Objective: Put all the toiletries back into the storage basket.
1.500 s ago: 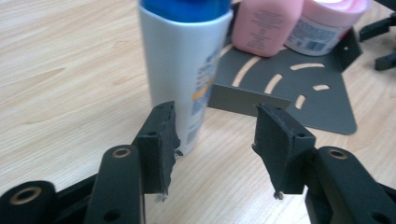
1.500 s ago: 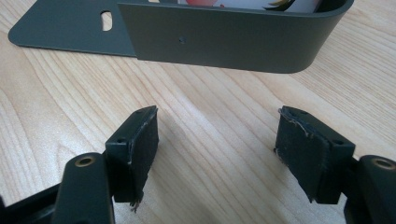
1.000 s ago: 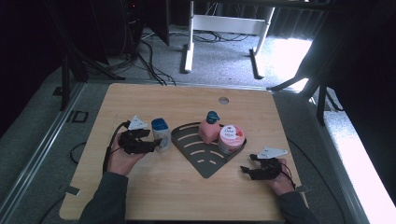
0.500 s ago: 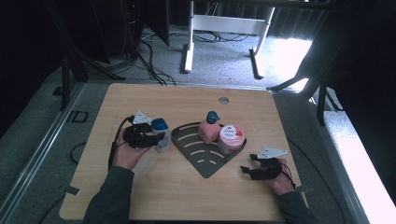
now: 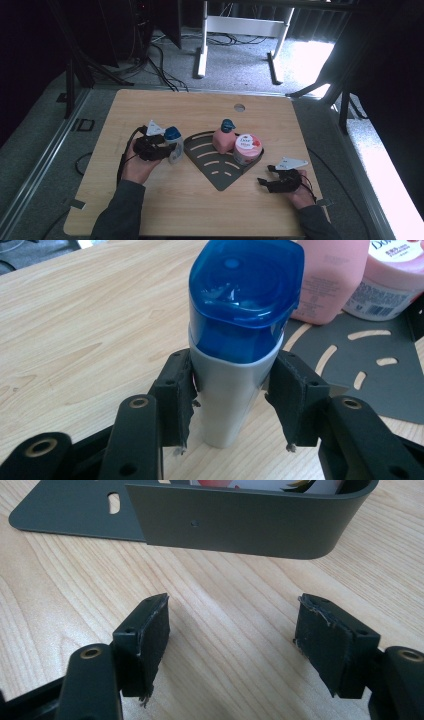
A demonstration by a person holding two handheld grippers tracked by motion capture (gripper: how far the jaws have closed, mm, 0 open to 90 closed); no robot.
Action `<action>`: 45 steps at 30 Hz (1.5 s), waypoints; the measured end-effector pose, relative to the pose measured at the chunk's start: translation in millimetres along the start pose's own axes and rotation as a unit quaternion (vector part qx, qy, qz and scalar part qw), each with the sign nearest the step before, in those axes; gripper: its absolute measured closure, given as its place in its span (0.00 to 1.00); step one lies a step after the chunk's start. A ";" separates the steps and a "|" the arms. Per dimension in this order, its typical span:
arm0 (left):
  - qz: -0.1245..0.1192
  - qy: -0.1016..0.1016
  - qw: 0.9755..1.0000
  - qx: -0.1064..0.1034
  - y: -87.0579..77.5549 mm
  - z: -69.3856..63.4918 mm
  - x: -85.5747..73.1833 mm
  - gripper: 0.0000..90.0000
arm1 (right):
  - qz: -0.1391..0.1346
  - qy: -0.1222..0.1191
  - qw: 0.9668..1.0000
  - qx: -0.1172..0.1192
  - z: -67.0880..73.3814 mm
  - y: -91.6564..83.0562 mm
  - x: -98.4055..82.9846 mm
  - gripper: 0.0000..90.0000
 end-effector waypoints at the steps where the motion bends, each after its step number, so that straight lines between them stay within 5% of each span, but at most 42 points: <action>1: 0.001 0.001 1.000 0.000 -0.2 -0.2 0.1 0.60 | 0.000 0.000 1.000 0.000 0.0 0.0 0.0 0.33; 45: 0.074 0.042 0.996 -0.028 18.0 6.8 15.4 0.51 | 0.000 0.002 1.000 0.001 -0.1 0.1 0.1 0.33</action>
Point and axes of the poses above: each handheld gripper's, and its own axes: y roughly forward along the jaws, x roughly out of its top, z roughly to its left, the point moved 8 cm from there along y, roughly forward along the jaws, and after that the axes turned 11 degrees about y, right-handed, at the moved point
